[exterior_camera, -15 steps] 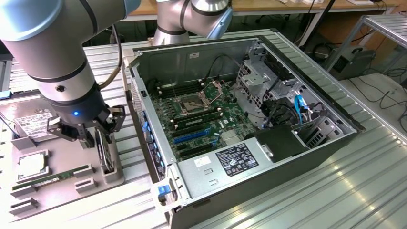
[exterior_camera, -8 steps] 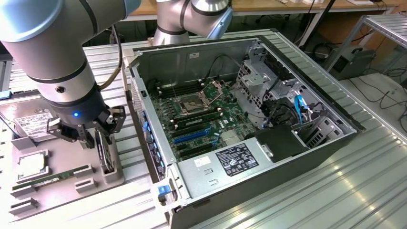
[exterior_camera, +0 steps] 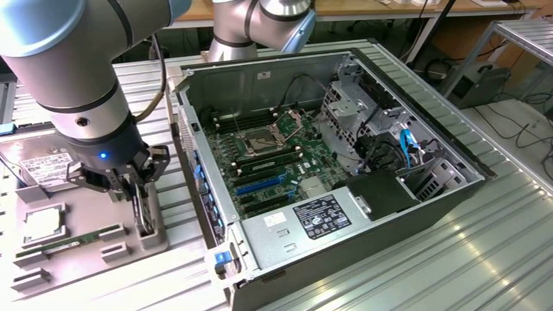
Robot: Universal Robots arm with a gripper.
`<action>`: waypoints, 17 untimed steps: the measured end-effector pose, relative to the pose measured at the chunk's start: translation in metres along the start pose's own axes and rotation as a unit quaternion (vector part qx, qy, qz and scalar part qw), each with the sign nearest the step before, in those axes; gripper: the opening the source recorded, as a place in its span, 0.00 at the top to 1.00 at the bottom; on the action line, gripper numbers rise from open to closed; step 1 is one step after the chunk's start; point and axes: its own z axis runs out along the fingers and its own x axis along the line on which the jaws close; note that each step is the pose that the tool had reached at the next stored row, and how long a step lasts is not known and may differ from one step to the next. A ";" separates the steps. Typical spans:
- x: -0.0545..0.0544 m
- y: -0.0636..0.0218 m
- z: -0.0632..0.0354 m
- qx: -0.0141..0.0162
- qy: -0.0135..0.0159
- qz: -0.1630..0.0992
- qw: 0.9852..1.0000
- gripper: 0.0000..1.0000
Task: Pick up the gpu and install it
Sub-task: 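Pick up the gpu and move the gpu toward the slot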
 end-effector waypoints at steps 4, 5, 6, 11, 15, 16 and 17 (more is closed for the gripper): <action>0.000 0.0000 0.0002 0.000 0.000 0.000 1.000 0.73; 0.000 0.0000 0.0003 0.000 0.000 0.000 1.000 0.73; 0.000 0.0000 0.0003 0.000 0.000 0.000 1.000 0.73; -0.001 0.0001 0.0004 -0.001 0.001 -0.017 1.000 0.73; -0.003 0.0002 0.0004 -0.002 0.004 -0.033 0.999 0.73; -0.004 0.0003 0.0001 -0.002 0.004 -0.035 0.999 0.73; -0.005 0.0003 -0.0005 -0.002 0.005 -0.035 0.999 0.73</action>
